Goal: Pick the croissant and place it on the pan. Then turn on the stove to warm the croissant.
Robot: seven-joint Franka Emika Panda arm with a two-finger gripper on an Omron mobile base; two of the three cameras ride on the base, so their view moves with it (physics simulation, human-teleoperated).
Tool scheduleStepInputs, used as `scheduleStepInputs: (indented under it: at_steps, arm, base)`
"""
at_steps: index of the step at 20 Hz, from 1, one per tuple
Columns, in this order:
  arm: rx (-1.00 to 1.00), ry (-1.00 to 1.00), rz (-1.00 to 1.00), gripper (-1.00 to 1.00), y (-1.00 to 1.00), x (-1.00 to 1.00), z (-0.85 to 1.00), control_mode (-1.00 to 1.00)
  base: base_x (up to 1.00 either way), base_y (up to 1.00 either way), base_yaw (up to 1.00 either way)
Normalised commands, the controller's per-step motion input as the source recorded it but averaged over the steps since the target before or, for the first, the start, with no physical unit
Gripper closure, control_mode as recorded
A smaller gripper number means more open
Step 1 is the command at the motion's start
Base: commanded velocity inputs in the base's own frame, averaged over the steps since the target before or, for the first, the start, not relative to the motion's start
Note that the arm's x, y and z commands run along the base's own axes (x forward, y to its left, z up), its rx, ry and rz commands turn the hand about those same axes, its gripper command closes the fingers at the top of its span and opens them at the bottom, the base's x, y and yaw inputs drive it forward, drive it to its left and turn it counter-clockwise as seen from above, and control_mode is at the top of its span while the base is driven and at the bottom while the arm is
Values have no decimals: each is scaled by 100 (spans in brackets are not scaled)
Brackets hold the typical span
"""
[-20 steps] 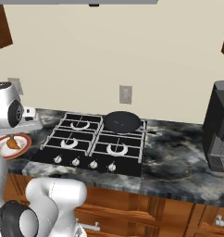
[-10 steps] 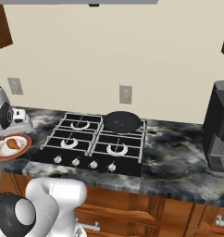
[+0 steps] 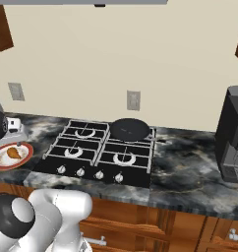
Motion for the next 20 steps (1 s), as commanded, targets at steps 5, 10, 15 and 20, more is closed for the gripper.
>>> scheduleStepInputs:
  at_steps: [5,10,15,20]
  arm:
    - [0,0,0,-100,31,15,-11,-100]
    - [0,0,0,-100,30,10,-12,-100]
    - [0,0,0,-100,27,11,-14,-100]
    - [0,1,0,-100,15,16,-18,-100]
  base:
    - [0,0,0]
    - [0,0,0]
    - [0,0,0]
    - [0,0,0]
